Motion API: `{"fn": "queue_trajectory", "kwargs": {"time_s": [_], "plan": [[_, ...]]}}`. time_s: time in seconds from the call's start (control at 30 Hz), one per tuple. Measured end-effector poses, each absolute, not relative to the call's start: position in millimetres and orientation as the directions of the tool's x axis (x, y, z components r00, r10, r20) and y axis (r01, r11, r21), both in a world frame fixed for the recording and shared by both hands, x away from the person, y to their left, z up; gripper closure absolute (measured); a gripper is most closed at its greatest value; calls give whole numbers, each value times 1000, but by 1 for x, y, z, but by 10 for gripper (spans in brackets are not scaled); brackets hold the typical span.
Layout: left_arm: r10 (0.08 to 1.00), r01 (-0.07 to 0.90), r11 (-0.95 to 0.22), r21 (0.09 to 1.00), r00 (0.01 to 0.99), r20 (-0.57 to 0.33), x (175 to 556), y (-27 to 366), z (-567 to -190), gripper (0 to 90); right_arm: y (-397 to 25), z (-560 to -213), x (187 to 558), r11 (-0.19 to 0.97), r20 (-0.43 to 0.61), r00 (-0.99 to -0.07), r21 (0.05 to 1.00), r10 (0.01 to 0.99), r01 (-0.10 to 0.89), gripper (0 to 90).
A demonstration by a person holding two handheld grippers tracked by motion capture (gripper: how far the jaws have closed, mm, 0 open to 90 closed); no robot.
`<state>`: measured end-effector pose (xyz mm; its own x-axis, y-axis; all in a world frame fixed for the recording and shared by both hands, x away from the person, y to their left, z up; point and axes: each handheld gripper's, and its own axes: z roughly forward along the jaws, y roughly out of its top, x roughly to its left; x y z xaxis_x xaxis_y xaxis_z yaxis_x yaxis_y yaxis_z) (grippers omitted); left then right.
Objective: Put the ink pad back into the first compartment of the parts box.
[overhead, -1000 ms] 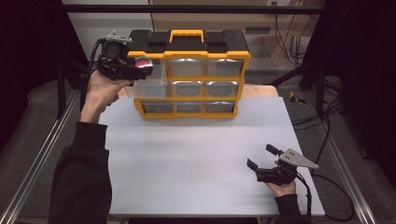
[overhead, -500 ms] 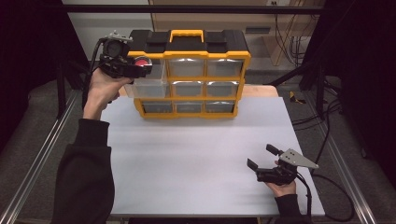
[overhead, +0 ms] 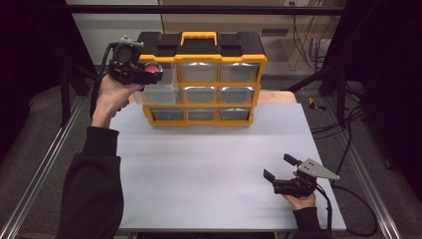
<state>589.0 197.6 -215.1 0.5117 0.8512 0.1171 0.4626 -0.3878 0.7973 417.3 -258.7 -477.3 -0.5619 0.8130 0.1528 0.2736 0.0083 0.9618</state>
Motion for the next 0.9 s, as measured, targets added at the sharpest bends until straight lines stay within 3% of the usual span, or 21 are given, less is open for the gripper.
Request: {"fn": "queue_trajectory", "kwargs": {"time_s": [0.9], "plan": [[865, 511, -381, 770, 491, 102, 593, 194, -225, 285, -259, -477, 417, 6, 155, -561, 962, 813, 274, 5]]}}
